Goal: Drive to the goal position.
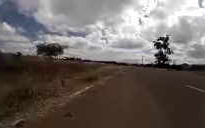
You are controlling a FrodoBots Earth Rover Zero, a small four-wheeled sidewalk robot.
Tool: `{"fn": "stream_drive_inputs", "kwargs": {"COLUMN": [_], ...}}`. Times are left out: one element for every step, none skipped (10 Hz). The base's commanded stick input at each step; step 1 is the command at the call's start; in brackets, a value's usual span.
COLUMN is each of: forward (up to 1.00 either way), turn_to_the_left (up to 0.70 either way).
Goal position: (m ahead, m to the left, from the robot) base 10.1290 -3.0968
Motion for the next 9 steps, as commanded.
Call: {"fn": "stream_drive_inputs", "kwargs": {"forward": [0.85,0.85,0.85,0.85,0.85,0.85,0.85,0.85,0.85], "turn_to_the_left": [-0.34,-0.34,-0.32,-0.18,-0.03,0.0,0.0,0.0,-0.02]}}
